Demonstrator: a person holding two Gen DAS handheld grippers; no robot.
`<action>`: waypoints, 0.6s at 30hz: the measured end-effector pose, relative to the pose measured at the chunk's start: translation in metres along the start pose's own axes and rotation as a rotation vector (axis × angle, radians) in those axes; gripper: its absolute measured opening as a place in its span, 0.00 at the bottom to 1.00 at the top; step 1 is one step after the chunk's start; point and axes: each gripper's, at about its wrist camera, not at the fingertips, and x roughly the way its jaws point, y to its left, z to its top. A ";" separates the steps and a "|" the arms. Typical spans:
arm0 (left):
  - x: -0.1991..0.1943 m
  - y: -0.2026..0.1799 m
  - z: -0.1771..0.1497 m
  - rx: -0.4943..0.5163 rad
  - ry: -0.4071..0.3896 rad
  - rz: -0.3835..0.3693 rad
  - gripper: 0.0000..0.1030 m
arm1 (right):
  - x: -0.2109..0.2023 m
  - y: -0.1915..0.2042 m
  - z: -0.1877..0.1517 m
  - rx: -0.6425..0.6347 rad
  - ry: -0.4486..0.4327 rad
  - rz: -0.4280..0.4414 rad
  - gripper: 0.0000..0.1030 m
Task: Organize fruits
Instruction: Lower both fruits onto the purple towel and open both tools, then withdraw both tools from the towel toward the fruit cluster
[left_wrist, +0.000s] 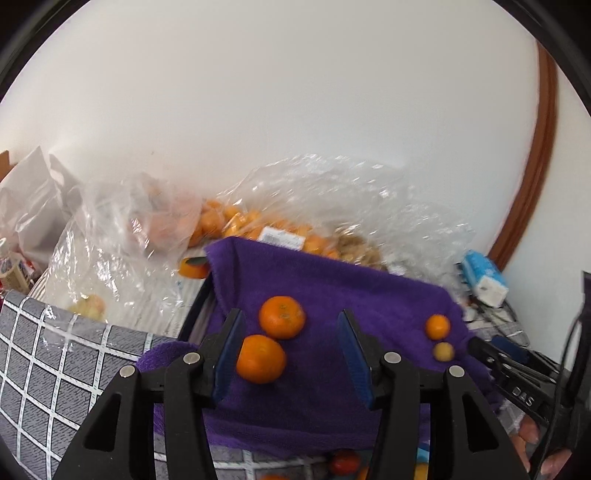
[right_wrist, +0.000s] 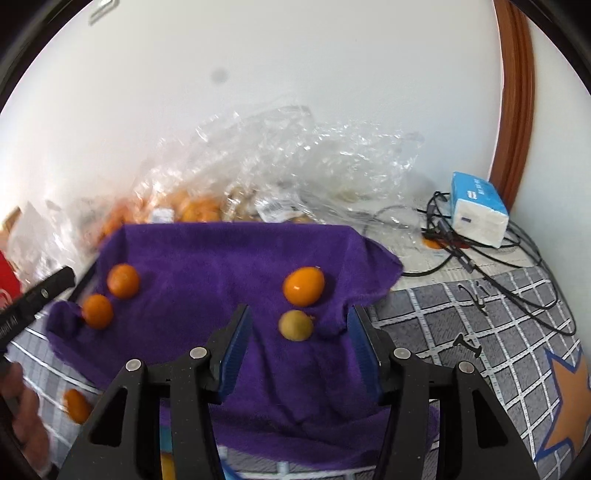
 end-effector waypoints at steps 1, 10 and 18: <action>-0.006 -0.001 -0.001 0.003 -0.002 -0.009 0.48 | -0.005 0.001 0.002 0.002 0.007 0.010 0.52; -0.058 0.012 -0.031 0.037 -0.009 0.031 0.54 | -0.050 0.026 -0.029 -0.094 -0.010 0.021 0.45; -0.085 0.048 -0.070 -0.009 0.002 0.074 0.55 | -0.058 0.048 -0.074 -0.129 0.065 0.123 0.41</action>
